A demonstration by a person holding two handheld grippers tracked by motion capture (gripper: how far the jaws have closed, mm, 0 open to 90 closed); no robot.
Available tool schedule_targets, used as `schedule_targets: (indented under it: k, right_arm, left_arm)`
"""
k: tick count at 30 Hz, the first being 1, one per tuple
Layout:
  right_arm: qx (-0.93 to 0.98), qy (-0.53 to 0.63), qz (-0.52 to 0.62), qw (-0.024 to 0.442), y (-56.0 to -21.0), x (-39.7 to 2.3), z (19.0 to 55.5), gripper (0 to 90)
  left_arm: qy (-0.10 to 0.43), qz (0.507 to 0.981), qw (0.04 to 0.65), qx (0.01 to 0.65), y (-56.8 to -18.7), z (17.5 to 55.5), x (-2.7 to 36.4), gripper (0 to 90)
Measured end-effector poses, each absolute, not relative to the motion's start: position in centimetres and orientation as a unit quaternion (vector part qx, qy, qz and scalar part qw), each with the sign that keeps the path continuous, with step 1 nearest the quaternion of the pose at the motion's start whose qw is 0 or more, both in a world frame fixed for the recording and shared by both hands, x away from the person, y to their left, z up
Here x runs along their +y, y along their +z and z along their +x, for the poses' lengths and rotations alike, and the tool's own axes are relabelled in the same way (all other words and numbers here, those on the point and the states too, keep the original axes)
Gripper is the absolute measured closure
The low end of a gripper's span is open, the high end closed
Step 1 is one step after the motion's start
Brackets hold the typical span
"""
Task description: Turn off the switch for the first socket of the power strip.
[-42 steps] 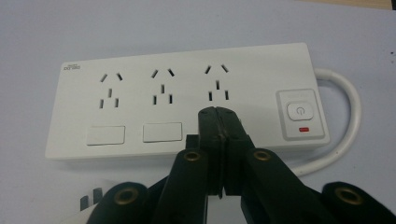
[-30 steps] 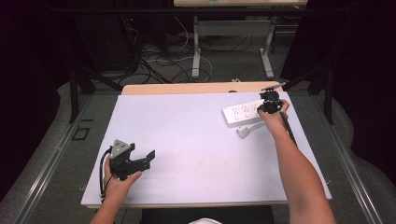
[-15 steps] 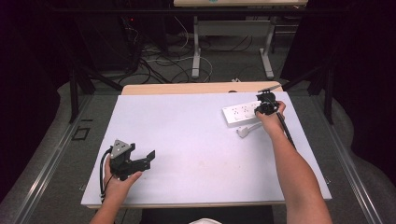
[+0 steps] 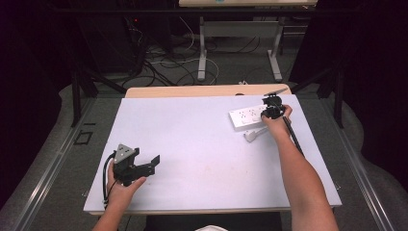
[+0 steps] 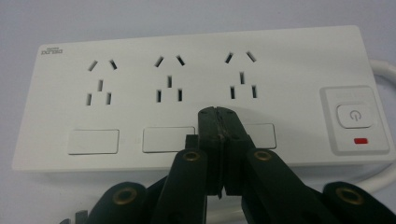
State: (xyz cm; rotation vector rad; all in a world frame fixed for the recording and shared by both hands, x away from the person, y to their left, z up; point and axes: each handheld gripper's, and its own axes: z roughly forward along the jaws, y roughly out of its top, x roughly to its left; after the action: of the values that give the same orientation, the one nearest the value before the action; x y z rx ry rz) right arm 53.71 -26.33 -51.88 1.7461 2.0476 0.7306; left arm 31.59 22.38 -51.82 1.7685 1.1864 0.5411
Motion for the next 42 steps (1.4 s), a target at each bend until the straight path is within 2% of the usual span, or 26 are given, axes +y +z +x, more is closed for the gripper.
schedule_targets:
  k: [14, 42]
  right_arm:
    - [0.716, 0.253, 0.620, 0.195, -51.79, -26.49, 53.85, 88.1]
    - [0.717, 0.253, 0.620, 0.192, -51.82, -26.56, 53.87, 86.9]
  left_arm:
    - [0.218, 0.718, 0.454, 0.481, -51.80, 31.58, 22.39, 11.9]
    - [0.220, 0.718, 0.455, 0.479, -51.87, 31.65, 22.28, 11.9]
